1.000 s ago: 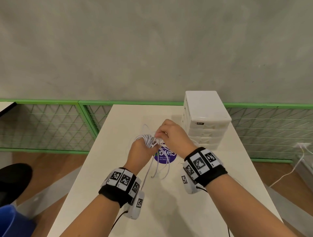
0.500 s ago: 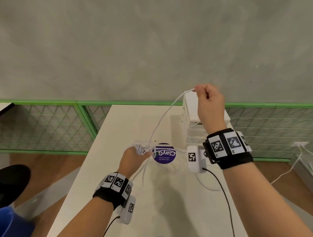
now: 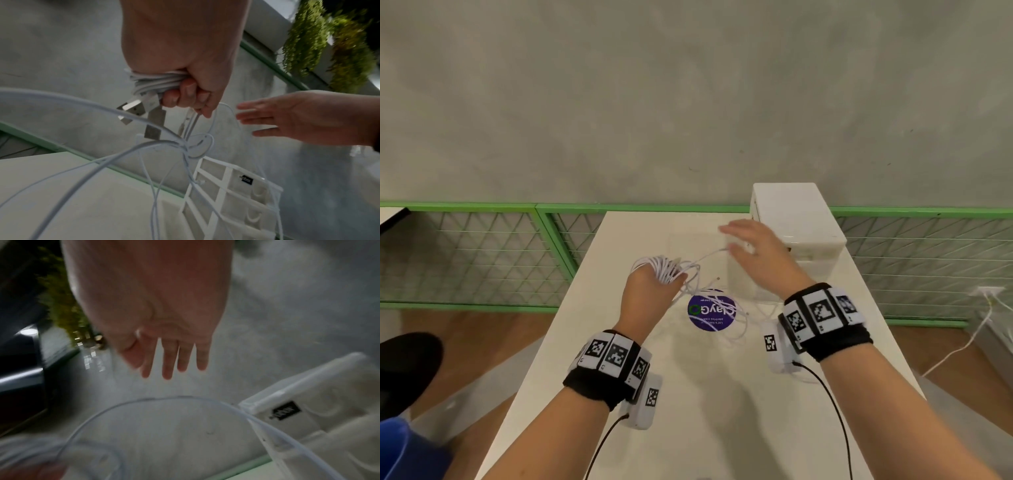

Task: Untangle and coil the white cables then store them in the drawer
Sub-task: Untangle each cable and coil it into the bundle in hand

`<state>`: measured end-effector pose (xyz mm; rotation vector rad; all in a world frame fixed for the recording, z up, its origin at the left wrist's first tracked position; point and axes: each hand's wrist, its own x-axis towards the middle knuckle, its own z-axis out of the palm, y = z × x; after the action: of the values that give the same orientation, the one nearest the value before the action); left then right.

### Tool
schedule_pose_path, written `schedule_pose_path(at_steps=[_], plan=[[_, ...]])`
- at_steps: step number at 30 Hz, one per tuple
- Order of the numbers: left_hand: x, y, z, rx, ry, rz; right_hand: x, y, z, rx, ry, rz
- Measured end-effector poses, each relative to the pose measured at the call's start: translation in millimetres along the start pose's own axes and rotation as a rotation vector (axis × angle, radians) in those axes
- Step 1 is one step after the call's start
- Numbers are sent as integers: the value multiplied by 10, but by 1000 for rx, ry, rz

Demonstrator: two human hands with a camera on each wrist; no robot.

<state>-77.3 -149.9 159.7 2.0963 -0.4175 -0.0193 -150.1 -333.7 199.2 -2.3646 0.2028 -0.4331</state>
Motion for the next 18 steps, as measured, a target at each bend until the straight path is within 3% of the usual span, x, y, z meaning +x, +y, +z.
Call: schedule_pose_path(at_steps=[2,4,7,11,13,15,18], plan=[[-17,91,11,-18,-4,40,-7,-78,116,-95,-143,-23],[-21,110,8,-62,-13,54,-12,-112,157,-36,-108,10],[-7,-6,-41,-23,-35,-22,-1,-82,113,76,90,18],[8,-260,-101,50,-52,-159,12,-5,-116,225,490,54],[-13,-321,-117,73,-57,-189,5,12,-185,264,585,65],[-24,-325,-103,75,-83,-197,-5,-2,-163,322,577,63],[-18,-226,-51,47,-112,-187,-26,-57,-28,319,419,73]])
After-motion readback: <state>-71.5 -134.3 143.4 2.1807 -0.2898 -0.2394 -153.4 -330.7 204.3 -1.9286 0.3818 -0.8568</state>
